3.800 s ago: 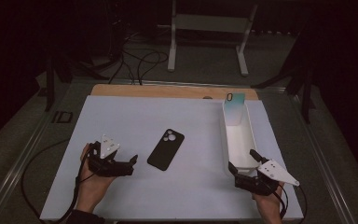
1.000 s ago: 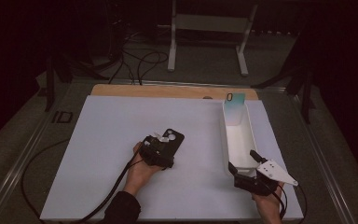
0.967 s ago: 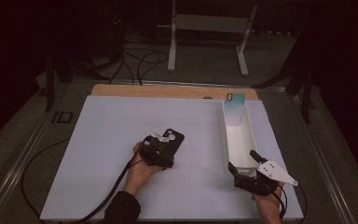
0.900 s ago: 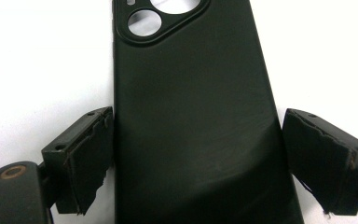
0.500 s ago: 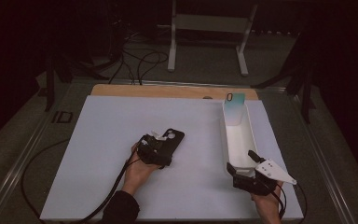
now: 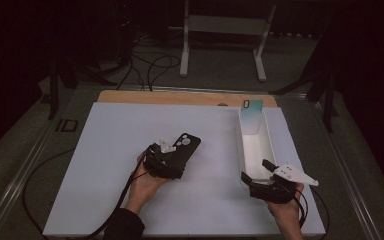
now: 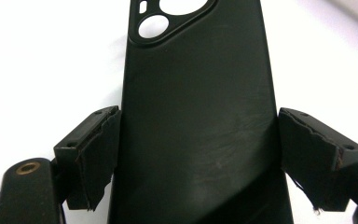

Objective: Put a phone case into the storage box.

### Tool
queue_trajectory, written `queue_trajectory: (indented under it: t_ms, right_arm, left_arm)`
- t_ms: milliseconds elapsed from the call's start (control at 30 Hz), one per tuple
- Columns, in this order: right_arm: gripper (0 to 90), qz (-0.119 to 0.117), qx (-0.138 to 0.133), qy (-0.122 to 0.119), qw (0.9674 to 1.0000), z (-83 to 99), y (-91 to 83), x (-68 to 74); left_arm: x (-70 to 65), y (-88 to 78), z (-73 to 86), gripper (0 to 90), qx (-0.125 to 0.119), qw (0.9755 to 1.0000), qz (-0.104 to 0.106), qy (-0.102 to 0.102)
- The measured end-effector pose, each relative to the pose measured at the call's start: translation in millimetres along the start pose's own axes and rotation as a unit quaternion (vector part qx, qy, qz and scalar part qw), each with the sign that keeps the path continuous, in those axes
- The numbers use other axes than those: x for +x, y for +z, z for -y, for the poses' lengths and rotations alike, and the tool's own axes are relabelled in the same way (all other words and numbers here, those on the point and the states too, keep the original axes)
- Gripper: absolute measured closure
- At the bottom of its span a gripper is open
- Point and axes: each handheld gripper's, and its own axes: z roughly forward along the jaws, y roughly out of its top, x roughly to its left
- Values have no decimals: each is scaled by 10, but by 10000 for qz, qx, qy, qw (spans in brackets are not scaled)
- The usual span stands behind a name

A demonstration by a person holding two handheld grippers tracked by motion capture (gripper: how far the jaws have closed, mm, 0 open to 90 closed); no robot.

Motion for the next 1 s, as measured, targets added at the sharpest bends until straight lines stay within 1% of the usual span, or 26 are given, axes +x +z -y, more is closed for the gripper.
queue_trajectory:
  t_ms: [67,133,200,267,300,367,500,600,700,800,833,900,1000]
  right_arm:
    - [89,-132,80,109,9998,-31,29,-4]
    - [89,-254,136,239,9993,-63,58,-14]
    - [90,-364,166,371,9985,-109,95,-22]
    - [89,-425,225,415,9980,-150,129,-17]
    - [90,-464,248,415,9978,-181,149,-7]
    - [90,-553,278,391,9973,-248,175,25]
    - [131,-734,250,386,9962,-385,223,89]
    - [137,-833,290,299,9957,-474,279,147]
    - [147,-945,327,298,9945,-538,350,205]
    - [156,-1053,392,357,9930,-581,428,261]
    - [159,-1075,435,348,9926,-590,454,281]
    - [166,-1141,508,350,9916,-599,511,312]
    - [224,-1300,569,514,9885,-599,573,335]
  left_arm:
    - [-36,-84,-20,166,-157,9998,93,84]
    - [-71,-129,-39,165,-222,9995,133,183]
    - [-111,-170,-62,164,-304,9988,221,299]
    - [-149,-201,-86,163,-384,9979,303,425]
    - [-163,-210,-92,163,-433,9975,342,441]
    - [-207,-244,-116,162,-531,9962,422,547]
    - [-294,-308,-161,162,-692,9938,527,696]
    - [-352,-346,-195,162,-809,9915,630,796]
    - [-410,-376,-218,161,-937,9888,705,921]
    - [-470,-404,-227,160,-1041,9857,788,1066]
    - [-486,-409,-229,160,-1044,9849,831,1104]
    - [-513,-417,-226,160,-1092,9836,850,1158]
    - [-537,-432,-214,158,-1207,9803,963,1231]
